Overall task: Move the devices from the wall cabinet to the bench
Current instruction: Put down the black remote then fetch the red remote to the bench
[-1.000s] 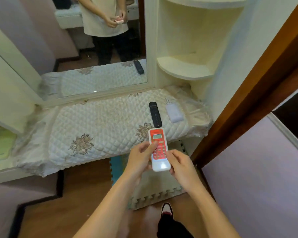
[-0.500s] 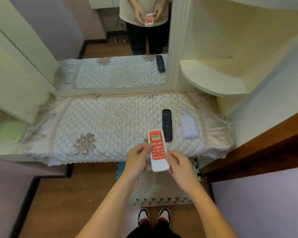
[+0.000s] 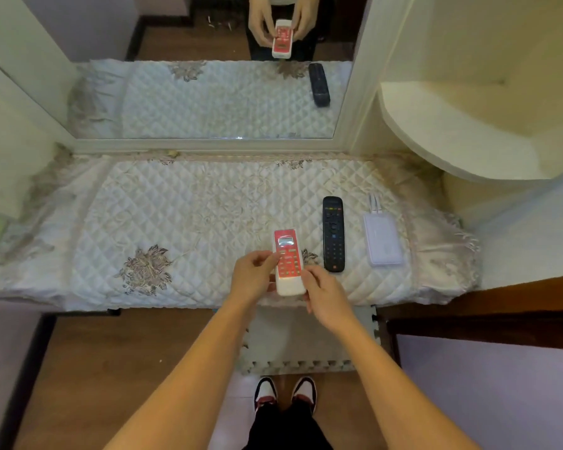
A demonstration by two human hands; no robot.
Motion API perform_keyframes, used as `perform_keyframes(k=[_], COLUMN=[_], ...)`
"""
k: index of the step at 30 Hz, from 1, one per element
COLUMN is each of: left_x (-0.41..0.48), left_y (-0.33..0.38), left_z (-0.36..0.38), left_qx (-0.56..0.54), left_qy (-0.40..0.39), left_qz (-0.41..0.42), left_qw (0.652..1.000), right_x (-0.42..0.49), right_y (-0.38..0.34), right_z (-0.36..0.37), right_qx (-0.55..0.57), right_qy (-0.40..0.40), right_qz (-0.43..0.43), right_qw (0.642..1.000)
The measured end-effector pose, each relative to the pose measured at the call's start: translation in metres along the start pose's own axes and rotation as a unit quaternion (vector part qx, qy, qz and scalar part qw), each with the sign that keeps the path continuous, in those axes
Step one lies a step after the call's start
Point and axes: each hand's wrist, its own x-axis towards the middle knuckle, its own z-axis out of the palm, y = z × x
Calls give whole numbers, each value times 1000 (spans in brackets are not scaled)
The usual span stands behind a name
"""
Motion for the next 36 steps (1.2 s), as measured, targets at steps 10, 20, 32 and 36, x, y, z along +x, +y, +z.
perform_keyframes(k=[10,20,32,36], left_x=[90,109,66,28], left_y=[-5,2,16,31], left_z=[8,8,-10,-13], left_qx=[110,204,404,498], left_qy=[44,83,73,107], left_qz=[36,90,158,281], left_qw=[992,971,898,813], right_x=[80,95,68,46], right_y=[6,4,-32,-52], right_z=[25,27,-4,-17], right_qx=[-26,-15,-135,-200], right_qy=[76,84,90,111], right_qz=[51,117,51,-41], right_qw=[995,989,985,973])
